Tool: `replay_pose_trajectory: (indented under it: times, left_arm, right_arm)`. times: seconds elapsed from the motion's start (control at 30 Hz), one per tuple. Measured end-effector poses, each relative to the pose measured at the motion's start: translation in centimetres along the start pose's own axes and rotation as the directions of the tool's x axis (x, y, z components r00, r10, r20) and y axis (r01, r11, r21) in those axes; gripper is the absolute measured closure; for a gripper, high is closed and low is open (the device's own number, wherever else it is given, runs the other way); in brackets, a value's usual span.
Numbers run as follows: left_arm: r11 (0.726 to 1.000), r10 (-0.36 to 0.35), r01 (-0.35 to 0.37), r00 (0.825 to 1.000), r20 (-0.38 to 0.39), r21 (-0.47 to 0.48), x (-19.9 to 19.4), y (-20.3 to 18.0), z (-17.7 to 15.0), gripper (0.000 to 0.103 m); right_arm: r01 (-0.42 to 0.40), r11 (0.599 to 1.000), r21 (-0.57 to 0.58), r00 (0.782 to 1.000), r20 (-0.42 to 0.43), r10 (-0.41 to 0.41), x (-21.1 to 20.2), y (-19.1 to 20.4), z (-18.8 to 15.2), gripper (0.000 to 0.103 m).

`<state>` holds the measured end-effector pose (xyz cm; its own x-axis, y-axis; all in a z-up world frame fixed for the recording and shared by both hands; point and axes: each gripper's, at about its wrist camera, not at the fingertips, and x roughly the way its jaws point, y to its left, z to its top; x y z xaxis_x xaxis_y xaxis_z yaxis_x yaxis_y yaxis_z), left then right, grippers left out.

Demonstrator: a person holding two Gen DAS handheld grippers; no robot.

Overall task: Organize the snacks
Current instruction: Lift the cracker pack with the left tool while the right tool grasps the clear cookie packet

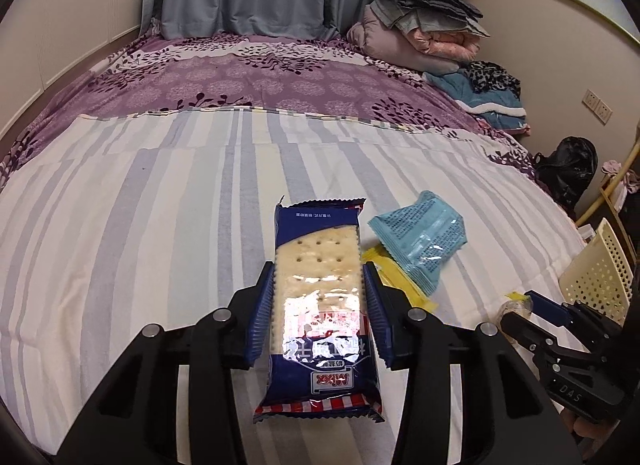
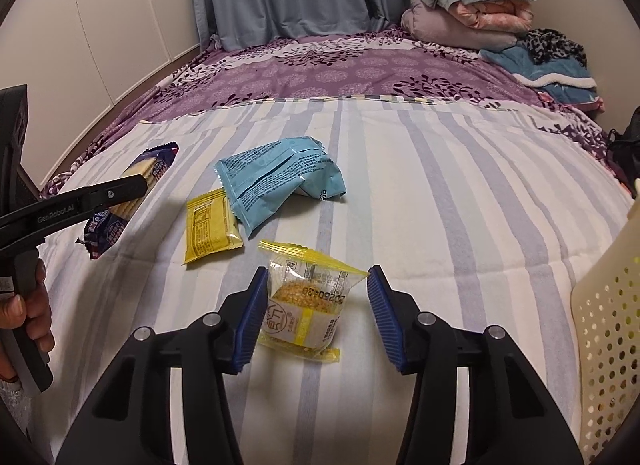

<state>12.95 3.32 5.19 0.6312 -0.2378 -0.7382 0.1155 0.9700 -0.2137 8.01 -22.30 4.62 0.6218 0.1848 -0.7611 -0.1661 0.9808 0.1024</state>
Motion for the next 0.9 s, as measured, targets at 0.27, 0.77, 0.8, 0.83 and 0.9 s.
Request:
replay_pose_trajectory:
  times: [0.27, 0.77, 0.8, 0.83, 0.9]
  left_arm:
    - [0.997, -0.032, 0.029, 0.999, 0.039, 0.065, -3.2, -3.1, -1.0, 0.059]
    - [0.986, -0.076, 0.060, 0.992, 0.100, 0.154, -8.3, -7.8, -2.2, 0.059]
    - [0.985, -0.080, 0.063, 0.991, 0.103, 0.160, -8.6, -8.1, -2.4, 0.059]
    - [0.984, -0.085, 0.067, 0.991, 0.106, 0.167, -8.9, -8.5, -2.5, 0.059]
    - [0.981, -0.096, 0.075, 0.989, 0.109, 0.181, -9.4, -9.2, -2.7, 0.059]
  right_arm:
    - [0.007, 1.000, 0.016, 0.999, 0.045, -0.008, -3.2, -0.3, -0.8, 0.053]
    - [0.017, 0.998, 0.054, 0.980, 0.195, -0.027, -11.6, -1.8, -1.8, 0.053]
    - [0.019, 0.998, 0.058, 0.978, 0.206, -0.031, -12.2, -2.1, -1.9, 0.053]
    - [0.022, 0.998, 0.062, 0.976, 0.215, -0.035, -12.7, -2.3, -2.0, 0.053]
    - [0.027, 0.997, 0.077, 0.970, 0.239, -0.045, -14.0, -3.0, -2.2, 0.053]
